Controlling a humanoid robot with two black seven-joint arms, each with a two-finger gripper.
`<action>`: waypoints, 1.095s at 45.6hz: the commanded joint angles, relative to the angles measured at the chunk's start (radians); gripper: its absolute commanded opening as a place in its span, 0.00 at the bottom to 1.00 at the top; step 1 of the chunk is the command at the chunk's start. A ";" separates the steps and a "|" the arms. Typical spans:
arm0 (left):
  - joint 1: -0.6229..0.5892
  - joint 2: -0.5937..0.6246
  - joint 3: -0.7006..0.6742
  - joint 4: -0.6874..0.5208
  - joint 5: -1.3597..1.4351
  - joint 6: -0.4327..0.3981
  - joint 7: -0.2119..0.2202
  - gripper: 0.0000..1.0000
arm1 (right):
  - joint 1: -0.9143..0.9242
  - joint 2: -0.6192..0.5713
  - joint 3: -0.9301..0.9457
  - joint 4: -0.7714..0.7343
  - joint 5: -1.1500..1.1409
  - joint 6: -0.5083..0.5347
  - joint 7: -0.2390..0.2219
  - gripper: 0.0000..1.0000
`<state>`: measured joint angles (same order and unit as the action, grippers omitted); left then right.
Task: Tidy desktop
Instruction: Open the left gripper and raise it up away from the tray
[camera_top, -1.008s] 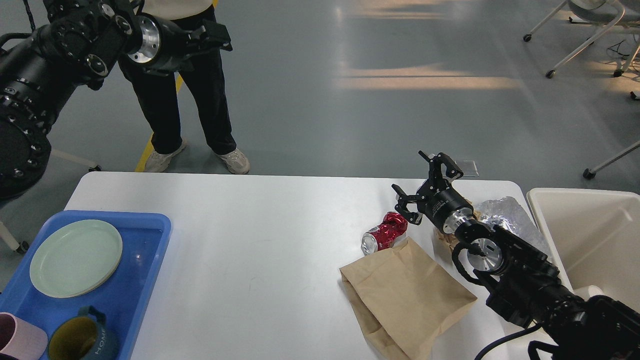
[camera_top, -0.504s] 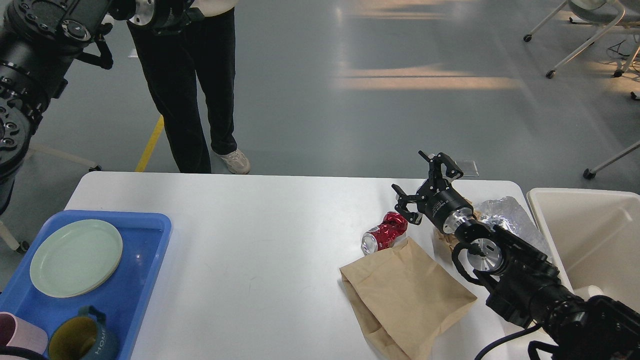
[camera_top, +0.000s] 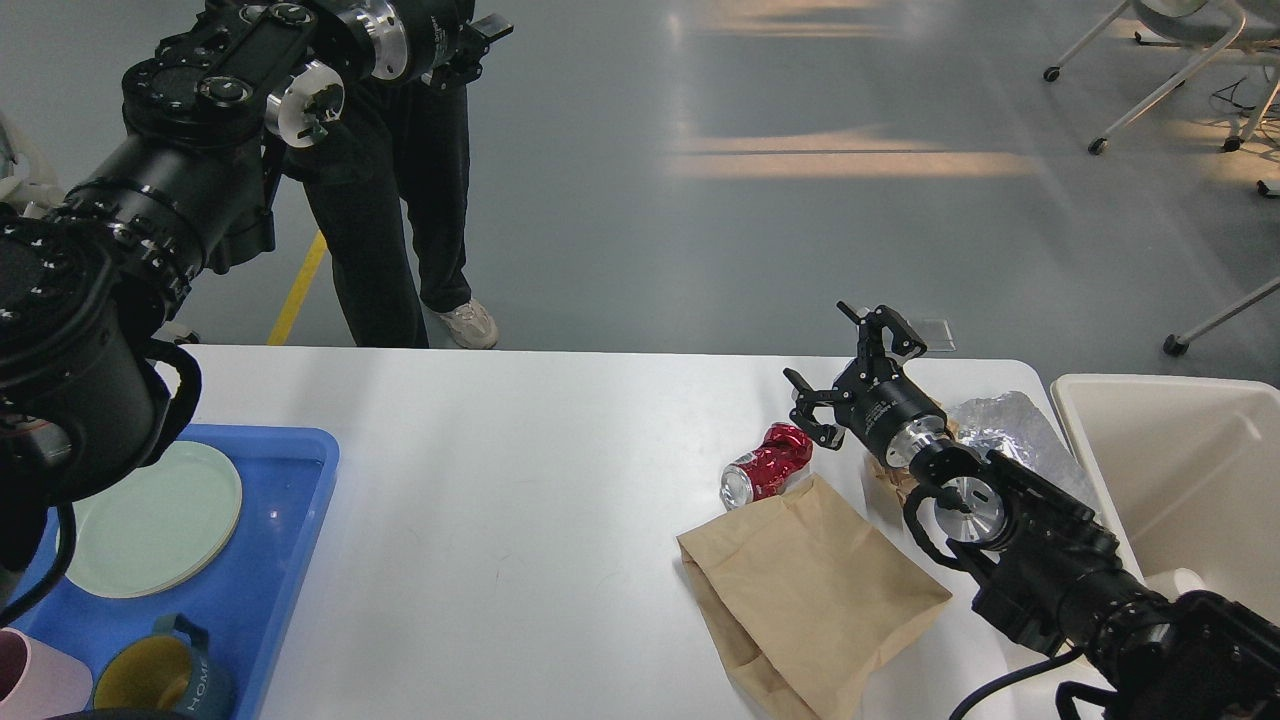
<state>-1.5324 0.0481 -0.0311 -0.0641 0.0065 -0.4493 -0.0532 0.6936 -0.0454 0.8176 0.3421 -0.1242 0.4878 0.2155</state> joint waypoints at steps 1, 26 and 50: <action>0.021 -0.008 -0.105 0.000 0.000 0.001 0.001 0.97 | 0.000 -0.001 0.000 0.000 0.000 0.000 0.001 1.00; 0.417 -0.025 -0.507 0.000 -0.026 0.044 0.001 0.97 | 0.000 0.001 0.000 0.000 0.000 0.000 -0.001 1.00; 0.601 -0.027 -0.540 -0.002 -0.051 0.049 -0.177 0.97 | 0.000 -0.001 0.000 0.000 0.000 0.002 0.001 1.00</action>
<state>-0.9436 0.0230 -0.5690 -0.0651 -0.0423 -0.3941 -0.1350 0.6936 -0.0455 0.8176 0.3421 -0.1242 0.4893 0.2157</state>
